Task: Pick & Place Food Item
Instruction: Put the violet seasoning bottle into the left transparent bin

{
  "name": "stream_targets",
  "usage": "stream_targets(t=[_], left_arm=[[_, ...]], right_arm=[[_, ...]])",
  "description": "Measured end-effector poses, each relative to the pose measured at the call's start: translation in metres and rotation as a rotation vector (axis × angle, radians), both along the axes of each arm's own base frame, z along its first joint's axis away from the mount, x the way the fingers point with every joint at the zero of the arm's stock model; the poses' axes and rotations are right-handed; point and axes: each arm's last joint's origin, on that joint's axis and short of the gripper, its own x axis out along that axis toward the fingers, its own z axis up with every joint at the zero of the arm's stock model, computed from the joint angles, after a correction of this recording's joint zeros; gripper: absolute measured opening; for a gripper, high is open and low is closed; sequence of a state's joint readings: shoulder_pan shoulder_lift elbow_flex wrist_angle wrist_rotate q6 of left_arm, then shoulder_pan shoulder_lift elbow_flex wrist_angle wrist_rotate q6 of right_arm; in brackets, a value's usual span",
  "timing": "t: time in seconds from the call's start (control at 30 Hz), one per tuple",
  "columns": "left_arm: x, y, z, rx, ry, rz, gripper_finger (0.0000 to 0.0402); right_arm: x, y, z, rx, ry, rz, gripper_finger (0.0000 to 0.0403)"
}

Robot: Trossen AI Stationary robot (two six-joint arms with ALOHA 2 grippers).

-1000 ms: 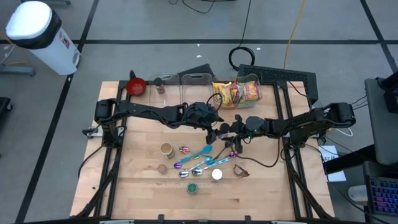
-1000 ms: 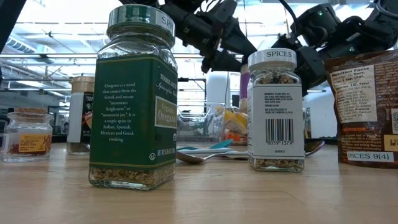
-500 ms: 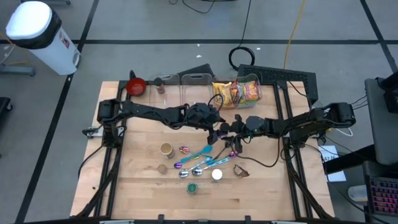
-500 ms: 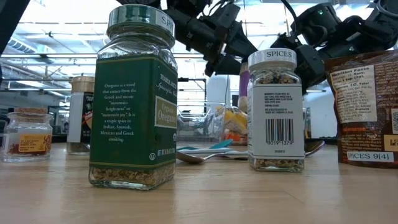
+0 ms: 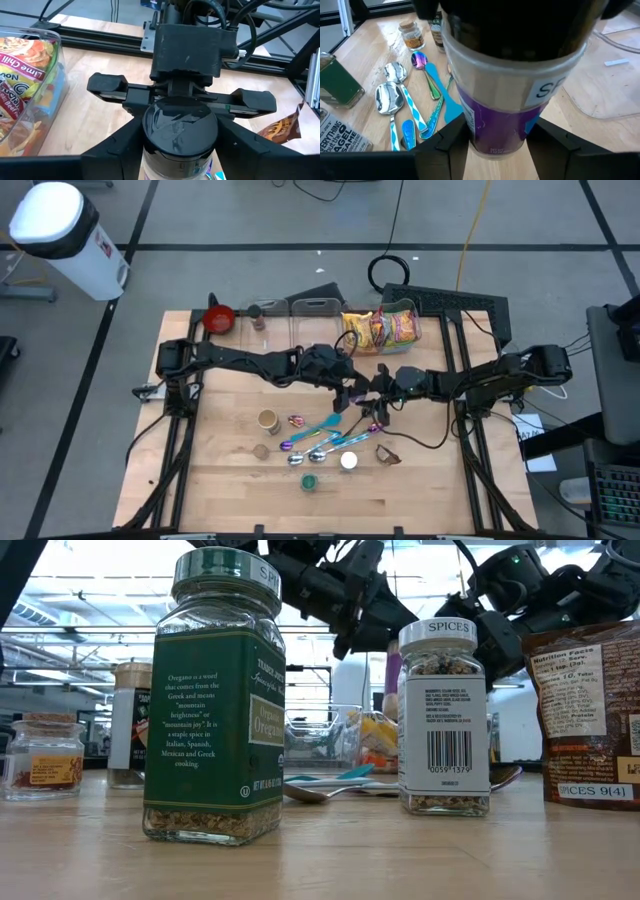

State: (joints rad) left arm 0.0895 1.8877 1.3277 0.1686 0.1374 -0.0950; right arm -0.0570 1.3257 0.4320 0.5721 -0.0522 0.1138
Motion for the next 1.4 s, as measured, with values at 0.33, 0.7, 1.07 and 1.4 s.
stream_targets(t=[0.33, 0.7, 1.07, 1.4], left_arm=[[-0.029, 0.001, 0.049, 0.114, -0.024, 0.086, 0.0206], [-0.113, 0.009, 0.09, 0.286, -0.063, 0.507, 0.0206], [-0.186, 0.058, 0.033, 0.229, -0.194, 0.926, 0.0206], [-0.21, 0.115, -0.022, 0.117, -0.16, 1.169, 0.0206]], right_arm=[[-0.004, 0.0, 0.007, 0.051, 0.005, -0.023, 0.0249], [-0.022, 0.001, 0.021, 0.05, 0.029, -0.019, 0.0297], [-0.023, 0.001, 0.021, 0.029, 0.034, -0.017, 0.0287], [-0.023, -0.001, 0.022, 0.01, 0.032, -0.062, 0.0286]])
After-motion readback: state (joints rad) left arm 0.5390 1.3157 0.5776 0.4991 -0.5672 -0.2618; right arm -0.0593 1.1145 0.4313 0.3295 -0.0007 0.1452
